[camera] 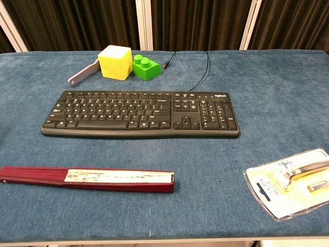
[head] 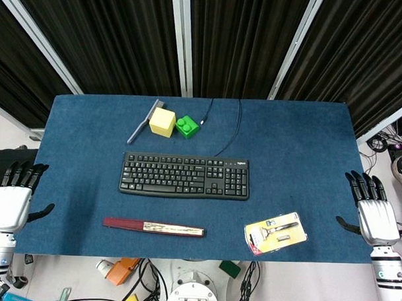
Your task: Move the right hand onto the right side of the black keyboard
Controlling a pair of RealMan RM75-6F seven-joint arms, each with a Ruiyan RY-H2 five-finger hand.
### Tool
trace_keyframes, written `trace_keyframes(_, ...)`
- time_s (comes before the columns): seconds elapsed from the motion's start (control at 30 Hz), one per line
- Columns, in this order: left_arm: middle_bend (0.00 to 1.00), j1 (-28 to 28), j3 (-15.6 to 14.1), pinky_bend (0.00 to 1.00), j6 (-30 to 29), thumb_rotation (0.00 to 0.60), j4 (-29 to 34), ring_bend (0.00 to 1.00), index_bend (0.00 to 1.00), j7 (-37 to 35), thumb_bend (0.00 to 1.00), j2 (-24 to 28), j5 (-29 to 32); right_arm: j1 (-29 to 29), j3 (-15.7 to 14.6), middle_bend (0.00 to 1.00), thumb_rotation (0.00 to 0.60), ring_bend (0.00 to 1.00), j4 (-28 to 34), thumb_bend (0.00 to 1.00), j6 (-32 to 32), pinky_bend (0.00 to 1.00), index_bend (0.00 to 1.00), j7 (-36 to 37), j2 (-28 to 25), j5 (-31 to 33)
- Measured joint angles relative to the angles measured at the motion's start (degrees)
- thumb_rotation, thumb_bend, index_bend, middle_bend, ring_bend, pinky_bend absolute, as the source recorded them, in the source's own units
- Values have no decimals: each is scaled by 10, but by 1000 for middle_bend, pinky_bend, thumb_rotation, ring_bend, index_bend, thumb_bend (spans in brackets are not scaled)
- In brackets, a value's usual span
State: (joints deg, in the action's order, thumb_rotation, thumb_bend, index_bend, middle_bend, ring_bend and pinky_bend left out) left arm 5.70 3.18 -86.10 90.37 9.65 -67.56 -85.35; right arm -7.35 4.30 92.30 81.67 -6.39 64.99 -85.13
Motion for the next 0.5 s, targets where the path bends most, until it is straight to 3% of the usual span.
trace_keyframes(0.23,137,1,1,0,-1,600,0,80,136,0,161,1,-1,-8,1,102,600,0,7,244,-11,40,0,-9,-2,1)
trace_keyframes(0.3,137,1,1,0,-3,600,0,80,136,-1,160,1,-3,-15,3,102,600,13,12,243,-20,84,0,-13,-4,1)
trace_keyframes(0.4,137,0,1,0,-6,600,0,80,136,-3,161,2,-3,-33,8,118,600,117,21,243,-41,232,0,-25,-6,0)
trace_keyframes(0.5,137,0,2,0,-8,600,-1,80,136,-5,161,2,-6,-59,15,278,600,399,33,243,-76,486,0,-51,-7,3)
